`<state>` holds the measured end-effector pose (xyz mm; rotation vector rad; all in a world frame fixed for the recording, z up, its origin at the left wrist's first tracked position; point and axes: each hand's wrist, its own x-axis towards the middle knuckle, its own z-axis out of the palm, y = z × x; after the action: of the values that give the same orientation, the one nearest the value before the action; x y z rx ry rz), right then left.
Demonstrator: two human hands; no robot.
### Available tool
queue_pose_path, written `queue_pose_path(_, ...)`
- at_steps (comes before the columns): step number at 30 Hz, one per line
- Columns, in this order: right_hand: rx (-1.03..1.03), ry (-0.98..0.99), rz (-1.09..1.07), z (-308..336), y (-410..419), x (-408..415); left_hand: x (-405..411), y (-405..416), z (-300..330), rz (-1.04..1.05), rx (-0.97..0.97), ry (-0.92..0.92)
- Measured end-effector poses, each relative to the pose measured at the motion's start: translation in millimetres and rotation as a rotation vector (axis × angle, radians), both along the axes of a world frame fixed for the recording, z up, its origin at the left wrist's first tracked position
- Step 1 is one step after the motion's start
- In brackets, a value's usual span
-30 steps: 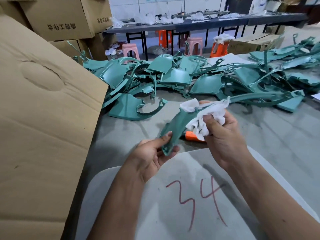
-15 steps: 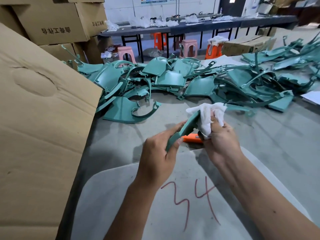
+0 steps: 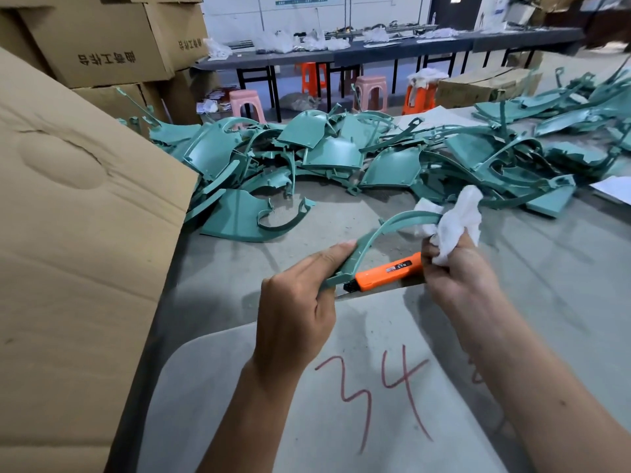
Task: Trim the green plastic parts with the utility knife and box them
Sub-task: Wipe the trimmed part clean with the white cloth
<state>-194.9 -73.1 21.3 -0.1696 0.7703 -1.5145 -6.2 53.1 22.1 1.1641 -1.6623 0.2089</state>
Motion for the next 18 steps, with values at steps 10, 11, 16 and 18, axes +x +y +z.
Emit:
queue_pose_path(10, -0.18, 0.21, -0.147, 17.7, 4.4, -10.0, 8.0, -2.1, -1.6, 0.155, -0.002, 0.226)
queue_pose_path(11, -0.211, 0.207, -0.107, 19.1, 6.3, -8.0, 5.2, -1.8, -1.1, 0.12, 0.009, 0.216)
queue_pose_path(16, -0.212, 0.15, -0.018, 17.3, 11.9, -5.2, -3.2, -2.8, -0.2, 0.056, 0.02, 0.176)
queue_pose_path(18, -0.193, 0.139, -0.005, 18.1, 13.8, -3.9, -4.7, -2.1, 1.3, 0.06, 0.005, 0.139)
